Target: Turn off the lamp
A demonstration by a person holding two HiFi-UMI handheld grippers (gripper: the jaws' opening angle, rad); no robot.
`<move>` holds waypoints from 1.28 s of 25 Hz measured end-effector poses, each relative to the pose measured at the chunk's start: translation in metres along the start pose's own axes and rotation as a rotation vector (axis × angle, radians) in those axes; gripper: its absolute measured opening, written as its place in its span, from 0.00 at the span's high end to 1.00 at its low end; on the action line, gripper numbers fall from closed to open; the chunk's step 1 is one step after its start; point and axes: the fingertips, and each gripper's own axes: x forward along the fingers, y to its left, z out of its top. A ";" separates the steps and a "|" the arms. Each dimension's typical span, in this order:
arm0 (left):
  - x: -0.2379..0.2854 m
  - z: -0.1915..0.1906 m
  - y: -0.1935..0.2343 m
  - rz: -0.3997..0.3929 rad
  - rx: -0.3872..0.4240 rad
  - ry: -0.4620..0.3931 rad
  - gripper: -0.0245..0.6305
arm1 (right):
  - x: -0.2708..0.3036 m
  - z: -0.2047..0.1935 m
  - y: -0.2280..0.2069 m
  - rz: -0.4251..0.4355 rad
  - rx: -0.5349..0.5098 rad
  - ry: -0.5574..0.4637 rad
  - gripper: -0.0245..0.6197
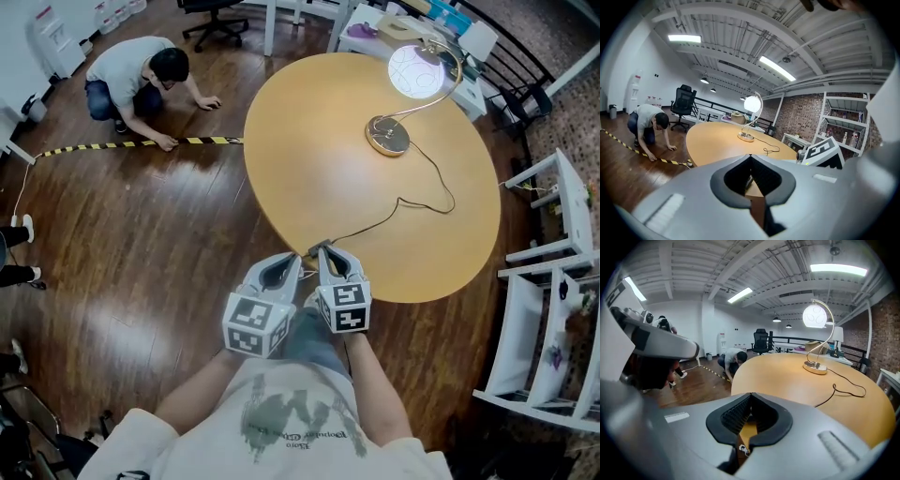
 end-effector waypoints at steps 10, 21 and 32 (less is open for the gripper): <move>0.025 -0.003 0.016 0.036 -0.010 0.035 0.96 | 0.035 -0.015 -0.007 0.024 -0.007 0.058 0.96; 0.031 -0.007 0.018 0.032 -0.012 0.054 0.96 | 0.035 -0.034 -0.010 -0.020 0.015 0.042 0.96; 0.027 -0.002 0.005 0.010 0.010 0.045 0.96 | 0.030 -0.032 -0.019 -0.038 0.040 0.040 0.96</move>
